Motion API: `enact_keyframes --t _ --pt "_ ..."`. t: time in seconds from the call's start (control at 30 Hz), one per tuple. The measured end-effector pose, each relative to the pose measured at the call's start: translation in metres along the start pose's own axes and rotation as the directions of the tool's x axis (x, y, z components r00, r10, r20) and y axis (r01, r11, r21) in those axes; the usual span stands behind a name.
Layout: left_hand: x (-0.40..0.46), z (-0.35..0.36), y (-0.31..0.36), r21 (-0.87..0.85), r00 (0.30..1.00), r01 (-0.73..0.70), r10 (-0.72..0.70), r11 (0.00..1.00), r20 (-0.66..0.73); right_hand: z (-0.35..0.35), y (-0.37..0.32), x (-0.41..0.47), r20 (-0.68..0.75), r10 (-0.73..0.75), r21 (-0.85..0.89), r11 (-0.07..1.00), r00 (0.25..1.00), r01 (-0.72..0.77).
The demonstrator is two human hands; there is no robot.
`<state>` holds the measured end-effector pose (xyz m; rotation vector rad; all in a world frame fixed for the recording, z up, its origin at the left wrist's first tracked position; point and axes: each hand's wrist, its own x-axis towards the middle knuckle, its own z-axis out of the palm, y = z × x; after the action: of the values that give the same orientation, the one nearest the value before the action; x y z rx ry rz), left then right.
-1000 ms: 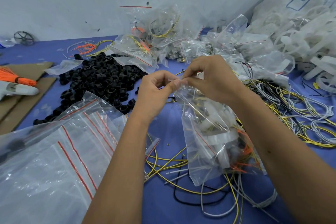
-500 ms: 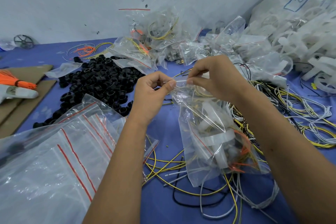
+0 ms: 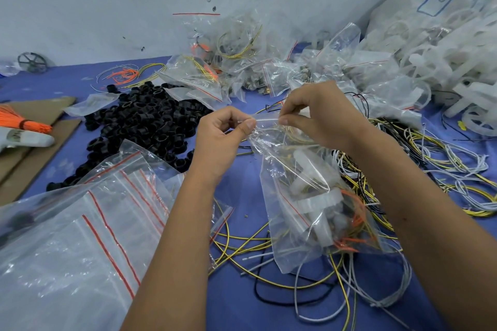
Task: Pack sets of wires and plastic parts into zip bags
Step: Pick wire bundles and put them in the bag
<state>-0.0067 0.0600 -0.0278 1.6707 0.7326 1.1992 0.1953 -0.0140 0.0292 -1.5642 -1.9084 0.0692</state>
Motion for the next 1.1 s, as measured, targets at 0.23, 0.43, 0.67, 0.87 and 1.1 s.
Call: enact_keyframes --t 0.23,0.43,0.67,0.87,1.1 --pt "0.001 -0.001 -0.002 -0.035 0.999 0.026 -0.027 0.999 -0.024 -0.006 0.010 -0.004 -0.049 0.033 -0.014 0.999 0.998 -0.034" --pt "0.002 -0.004 -0.002 -0.067 0.996 0.036 -0.041 0.997 -0.079 -0.011 0.021 -0.007 -0.088 0.094 0.001 0.996 0.992 -0.094" --pt "0.003 -0.006 -0.004 -0.097 0.992 0.036 -0.047 0.995 -0.118 -0.018 0.030 -0.010 -0.078 0.143 0.019 0.990 0.987 -0.142" --pt "0.004 -0.004 -0.006 -0.124 0.988 0.041 -0.058 0.992 -0.143 -0.025 0.027 -0.014 -0.116 0.155 0.064 0.987 0.981 -0.148" --pt "0.002 0.005 0.005 -0.333 0.954 0.287 -0.301 0.898 0.010 -0.023 0.023 -0.017 -0.195 0.179 0.067 0.983 0.964 -0.169"
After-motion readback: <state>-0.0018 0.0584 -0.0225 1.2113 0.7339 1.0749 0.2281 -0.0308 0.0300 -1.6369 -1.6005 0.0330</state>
